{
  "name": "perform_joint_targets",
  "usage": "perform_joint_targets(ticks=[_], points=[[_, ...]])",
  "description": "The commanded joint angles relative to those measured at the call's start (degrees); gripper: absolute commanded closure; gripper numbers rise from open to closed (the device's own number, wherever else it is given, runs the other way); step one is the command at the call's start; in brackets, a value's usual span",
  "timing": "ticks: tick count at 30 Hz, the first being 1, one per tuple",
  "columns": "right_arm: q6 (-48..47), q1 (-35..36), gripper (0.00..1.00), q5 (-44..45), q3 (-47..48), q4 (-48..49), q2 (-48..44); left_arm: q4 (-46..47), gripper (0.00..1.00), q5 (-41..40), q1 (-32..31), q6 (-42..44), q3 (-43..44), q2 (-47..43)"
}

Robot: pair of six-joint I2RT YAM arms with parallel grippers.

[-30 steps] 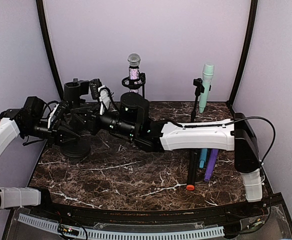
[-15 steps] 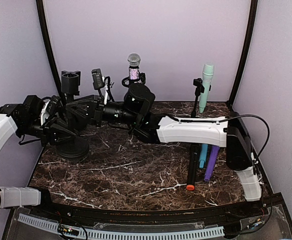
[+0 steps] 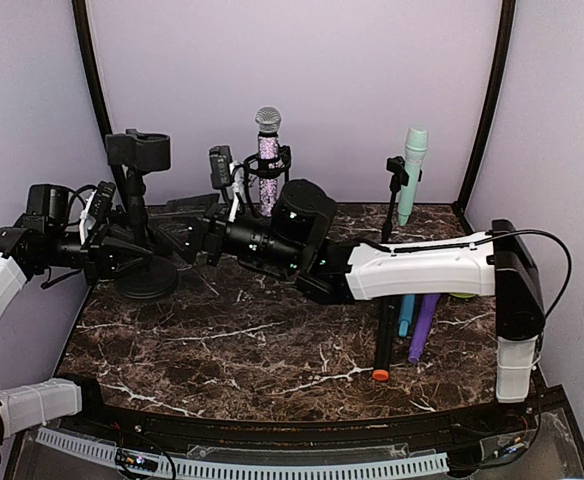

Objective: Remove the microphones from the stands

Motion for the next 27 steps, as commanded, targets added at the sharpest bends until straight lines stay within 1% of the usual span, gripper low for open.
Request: perform_joint_targets(ticks=[1, 5, 8, 11, 14, 15, 16, 24, 27], points=[[-8.2, 1.3, 0.23, 12.7, -1.6, -2.8, -1.6, 10.2, 1.00, -6.1, 0.1, -3.4, -2.3, 0.4], [-12.2, 1.6, 0.25, 22.5, -4.2, -2.6, -2.4, 20.2, 1.00, -11.7, 0.1, -4.5, -7.2, 1.2], [-14.0, 1.6, 0.25, 27.0, -7.6, -1.6, -3.9, 27.5, 1.00, -15.1, 0.1, -5.0, -10.9, 3.5], [-15.2, 1.8, 0.26, 29.8, -10.6, -2.2, -5.7, 36.5, 1.00, -18.9, 0.1, -6.4, -13.8, 7.5], [-16.3, 2.3, 0.26, 32.3, -13.6, -2.7, -7.2, 45.9, 1.00, -19.2, 0.1, -7.2, -15.8, 13.3], [-16.6, 2.3, 0.26, 33.1, -14.5, -3.2, -7.6, 49.8, 1.00, -19.3, 0.1, -7.8, -16.4, 15.2], [-16.8, 2.5, 0.26, 34.1, -15.2, -3.7, -7.9, 55.7, 1.00, -20.1, 0.0, -9.3, -17.0, 17.0], [-17.1, 3.8, 0.28, 39.9, -21.1, -5.2, -11.5, 70.9, 1.00, -26.5, -0.1, -13.7, -11.5, 35.7], [-16.8, 4.0, 0.29, 41.6, -22.5, -5.7, -12.4, 75.4, 1.00, -28.9, -1.1, -13.4, -10.3, 41.9]])
